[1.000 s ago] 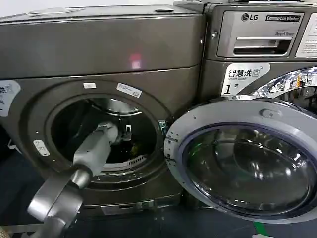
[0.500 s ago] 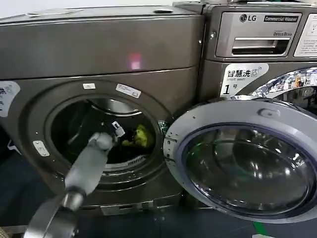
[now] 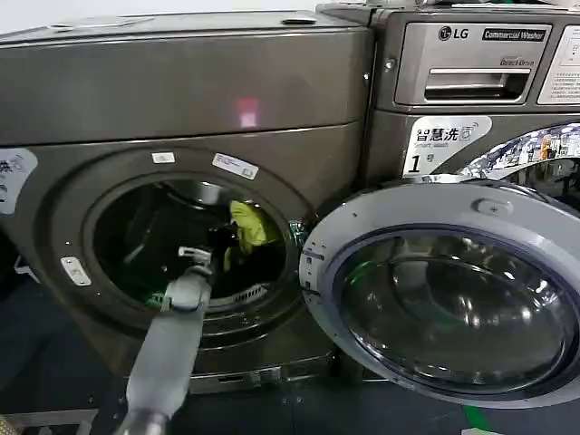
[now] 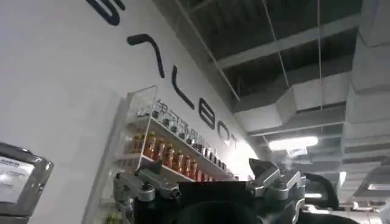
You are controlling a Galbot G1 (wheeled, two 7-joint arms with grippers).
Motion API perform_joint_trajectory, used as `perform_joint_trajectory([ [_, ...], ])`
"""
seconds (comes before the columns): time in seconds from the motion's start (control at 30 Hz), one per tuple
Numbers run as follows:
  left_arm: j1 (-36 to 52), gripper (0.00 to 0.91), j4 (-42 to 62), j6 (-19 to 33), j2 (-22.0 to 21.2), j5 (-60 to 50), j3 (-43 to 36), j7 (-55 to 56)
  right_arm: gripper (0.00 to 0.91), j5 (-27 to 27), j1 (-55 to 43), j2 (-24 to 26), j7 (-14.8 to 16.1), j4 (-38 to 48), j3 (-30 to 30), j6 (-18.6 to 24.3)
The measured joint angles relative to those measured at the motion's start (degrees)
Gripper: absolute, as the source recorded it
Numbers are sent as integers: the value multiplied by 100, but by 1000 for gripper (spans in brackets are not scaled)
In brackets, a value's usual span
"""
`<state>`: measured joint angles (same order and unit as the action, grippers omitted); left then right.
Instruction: Grasp the clothes from the dryer.
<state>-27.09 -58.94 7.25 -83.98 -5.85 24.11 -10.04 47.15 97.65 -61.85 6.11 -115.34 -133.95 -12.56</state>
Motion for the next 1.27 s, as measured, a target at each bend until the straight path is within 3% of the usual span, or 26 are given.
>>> perform_joint_trajectory([
  [0.37, -851, 0, -1015, 288, -309, -38, 558, 869, 907, -55, -17, -4, 3, 12, -8, 113],
  [1.27, -1115, 0, -1477, 266, -311, -29, 655, 1054, 907, -86, -49, 34, 97, -14, -41, 111],
])
